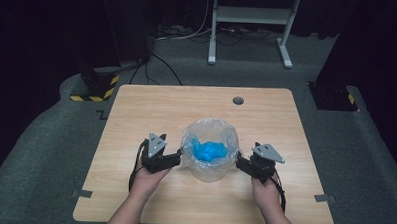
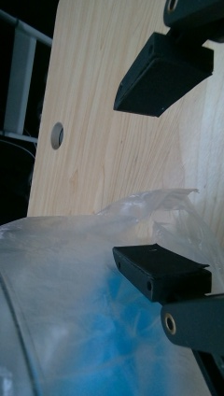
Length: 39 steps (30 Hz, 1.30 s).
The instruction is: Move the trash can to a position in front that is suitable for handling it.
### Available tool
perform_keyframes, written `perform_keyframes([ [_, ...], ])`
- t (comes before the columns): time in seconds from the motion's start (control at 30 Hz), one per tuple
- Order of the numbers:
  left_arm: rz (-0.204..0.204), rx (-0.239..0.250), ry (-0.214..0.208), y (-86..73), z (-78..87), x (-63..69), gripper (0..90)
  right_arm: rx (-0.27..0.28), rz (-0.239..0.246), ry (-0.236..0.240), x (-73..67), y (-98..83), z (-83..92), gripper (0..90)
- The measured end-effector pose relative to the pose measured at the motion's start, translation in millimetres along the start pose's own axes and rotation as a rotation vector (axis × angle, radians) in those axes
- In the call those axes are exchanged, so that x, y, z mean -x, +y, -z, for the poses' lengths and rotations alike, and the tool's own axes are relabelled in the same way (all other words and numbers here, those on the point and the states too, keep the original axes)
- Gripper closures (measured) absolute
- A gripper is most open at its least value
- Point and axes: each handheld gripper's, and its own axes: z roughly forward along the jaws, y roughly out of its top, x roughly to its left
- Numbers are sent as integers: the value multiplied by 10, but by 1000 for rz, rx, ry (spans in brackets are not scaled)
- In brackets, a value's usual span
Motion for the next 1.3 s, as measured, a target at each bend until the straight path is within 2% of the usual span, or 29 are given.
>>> perform_keyframes([
  [0.2, -26, -1, -40, 64, -121, 142, 221, 3, -7, -27, 123, -46, 99, 250],
  [0.33, -50, 6, -85, 126, -222, 290, 221, 8, -27, -59, 261, -99, 215, 250],
  [0.4, -54, 6, -93, 134, -239, 312, 220, 6, -33, -70, 305, -117, 258, 248],
  [0.43, -60, 6, -115, 151, -294, 372, 215, 7, -34, -77, 340, -128, 289, 241],
  [0.7, -83, -3, -158, 183, -397, 506, 172, 14, -56, -88, 511, -180, 428, 182],
  [0.8, -83, -2, -158, 184, -396, 498, 162, 20, -55, -93, 538, -185, 453, 181],
  [1.0, -56, 6, -151, 183, -317, 415, 156, 25, -58, -95, 608, -198, 520, 181],
  [1.1, -60, 9, -137, 171, -256, 347, 153, 23, -29, -66, 611, -200, 534, 180],
  [1.2, -43, -6, -112, 102, -164, 234, 152, 26, -30, -52, 615, -185, 521, 180],
  [1.3, -34, -13, -103, 65, -112, 184, 151, 27, -41, -45, 616, -158, 505, 180],
])
